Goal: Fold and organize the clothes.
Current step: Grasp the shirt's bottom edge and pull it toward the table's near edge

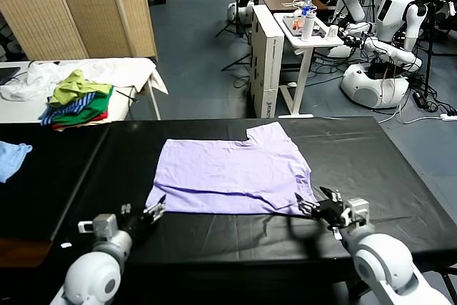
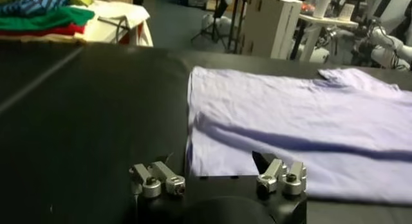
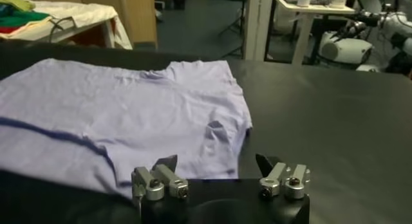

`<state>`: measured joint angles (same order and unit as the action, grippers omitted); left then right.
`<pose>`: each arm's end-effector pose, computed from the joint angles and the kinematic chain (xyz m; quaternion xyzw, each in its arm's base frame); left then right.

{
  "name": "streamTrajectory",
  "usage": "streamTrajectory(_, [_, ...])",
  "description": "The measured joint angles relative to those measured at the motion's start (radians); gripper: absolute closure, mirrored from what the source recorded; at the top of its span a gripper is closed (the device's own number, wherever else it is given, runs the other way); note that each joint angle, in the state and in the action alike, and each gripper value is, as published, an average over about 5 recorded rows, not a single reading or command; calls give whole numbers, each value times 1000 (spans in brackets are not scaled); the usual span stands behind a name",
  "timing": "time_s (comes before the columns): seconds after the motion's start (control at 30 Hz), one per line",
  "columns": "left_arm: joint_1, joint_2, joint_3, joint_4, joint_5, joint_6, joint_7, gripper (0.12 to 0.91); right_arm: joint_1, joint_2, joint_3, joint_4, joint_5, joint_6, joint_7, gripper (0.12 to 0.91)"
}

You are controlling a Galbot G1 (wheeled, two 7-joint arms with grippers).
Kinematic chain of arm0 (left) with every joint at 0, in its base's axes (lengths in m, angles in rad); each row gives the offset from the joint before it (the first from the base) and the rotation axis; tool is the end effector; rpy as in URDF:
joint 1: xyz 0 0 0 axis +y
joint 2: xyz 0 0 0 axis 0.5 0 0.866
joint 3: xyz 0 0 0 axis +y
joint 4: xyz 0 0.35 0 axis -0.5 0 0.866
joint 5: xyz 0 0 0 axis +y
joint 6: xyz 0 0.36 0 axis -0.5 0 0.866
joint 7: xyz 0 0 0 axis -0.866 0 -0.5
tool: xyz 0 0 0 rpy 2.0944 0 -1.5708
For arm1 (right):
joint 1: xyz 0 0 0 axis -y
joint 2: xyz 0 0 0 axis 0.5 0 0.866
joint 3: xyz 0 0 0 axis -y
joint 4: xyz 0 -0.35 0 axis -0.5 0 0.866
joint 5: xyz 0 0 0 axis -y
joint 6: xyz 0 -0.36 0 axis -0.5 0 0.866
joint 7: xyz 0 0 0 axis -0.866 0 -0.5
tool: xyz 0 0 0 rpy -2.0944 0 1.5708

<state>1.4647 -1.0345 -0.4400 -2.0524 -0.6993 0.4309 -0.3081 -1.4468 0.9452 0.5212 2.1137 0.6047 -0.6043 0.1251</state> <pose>0.2212 0.0707 -0.2853 -0.0237 -0.9660 0.0496 0.2527 0.2321 -0.0955 -0.2428 0.0942 -0.9573 0.0426 0.2700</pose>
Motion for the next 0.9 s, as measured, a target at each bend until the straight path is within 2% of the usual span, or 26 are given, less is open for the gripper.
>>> streamTrajectory(0.07, [3,0,0,1,0,0,1,123,-5,3,-2,-6,-6,2,-2,227])
streamTrajectory(0.3, [4,-2,1,6,-1,0,2,141,-14,11,-7,-12,-18,4,-4,576])
streamTrajectory(0.4, [6,-3,2,7,-1,0,2,246,-19,12,-7,-15,-19,3,-4,752])
streamTrajectory(0.5, [11,-4,2,6,0,-1,3,424,-20,13,-9,-18,-19,2,-4,858])
streamTrajectory(0.63, [20,-5,2,2,4,-1,4,689,-27,14,-11,-14,-19,-5,-1,886])
streamTrajectory(0.73, [33,-5,-3,-8,7,-1,3,839,-41,13,-4,-1,-17,-21,8,886])
streamTrajectory(0.8, [45,-3,-10,-19,8,-1,-1,874,-56,9,5,15,-14,-36,15,886])
streamTrajectory(0.9, [72,5,-24,-42,9,0,-10,884,-90,0,27,49,-12,-61,19,885])
